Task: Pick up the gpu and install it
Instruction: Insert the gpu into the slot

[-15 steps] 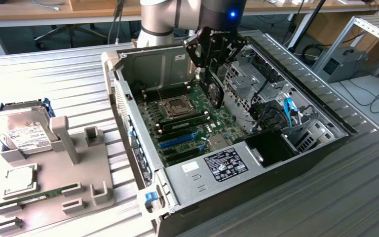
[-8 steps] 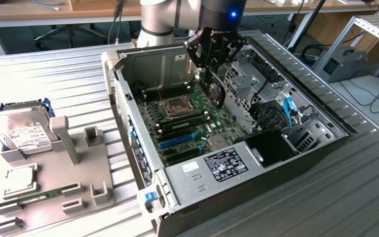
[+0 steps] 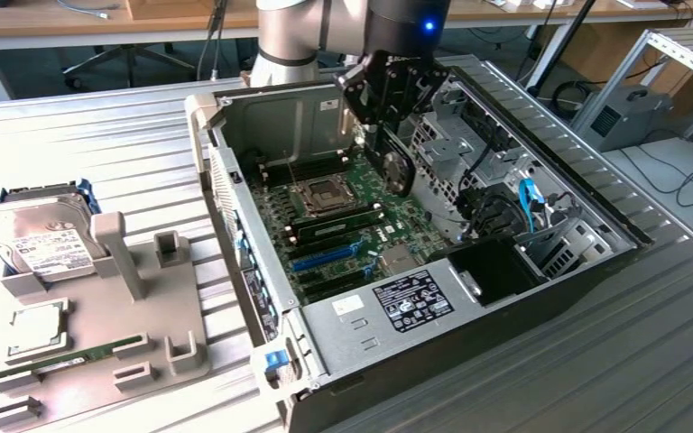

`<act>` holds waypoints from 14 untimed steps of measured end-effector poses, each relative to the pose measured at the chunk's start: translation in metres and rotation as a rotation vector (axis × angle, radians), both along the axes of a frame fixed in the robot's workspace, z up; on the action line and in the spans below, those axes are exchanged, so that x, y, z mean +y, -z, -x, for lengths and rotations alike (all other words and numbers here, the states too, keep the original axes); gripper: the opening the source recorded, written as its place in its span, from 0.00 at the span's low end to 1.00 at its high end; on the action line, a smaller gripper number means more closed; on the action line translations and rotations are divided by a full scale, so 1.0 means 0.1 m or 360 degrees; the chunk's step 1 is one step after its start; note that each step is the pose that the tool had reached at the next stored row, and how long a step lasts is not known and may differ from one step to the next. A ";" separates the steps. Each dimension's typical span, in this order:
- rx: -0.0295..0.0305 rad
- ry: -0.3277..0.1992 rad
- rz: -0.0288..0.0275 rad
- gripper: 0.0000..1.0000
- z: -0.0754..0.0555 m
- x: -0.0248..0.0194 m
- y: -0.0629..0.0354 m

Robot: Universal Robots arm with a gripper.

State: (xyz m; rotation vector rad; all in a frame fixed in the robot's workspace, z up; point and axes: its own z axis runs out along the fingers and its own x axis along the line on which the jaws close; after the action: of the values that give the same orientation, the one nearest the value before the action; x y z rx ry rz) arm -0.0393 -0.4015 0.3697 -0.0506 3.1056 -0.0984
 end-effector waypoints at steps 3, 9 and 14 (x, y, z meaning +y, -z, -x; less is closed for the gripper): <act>0.00000 -0.0030 -0.00001 0.26 0.00 0.000 0.000; 0.00000 -0.0088 0.00000 0.26 0.00 0.000 0.000; 0.00000 -0.0141 0.00000 0.26 0.00 0.000 0.000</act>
State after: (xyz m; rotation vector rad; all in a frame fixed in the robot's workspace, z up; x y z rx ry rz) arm -0.0393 -0.4015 0.3697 -0.1875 3.0977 -0.0959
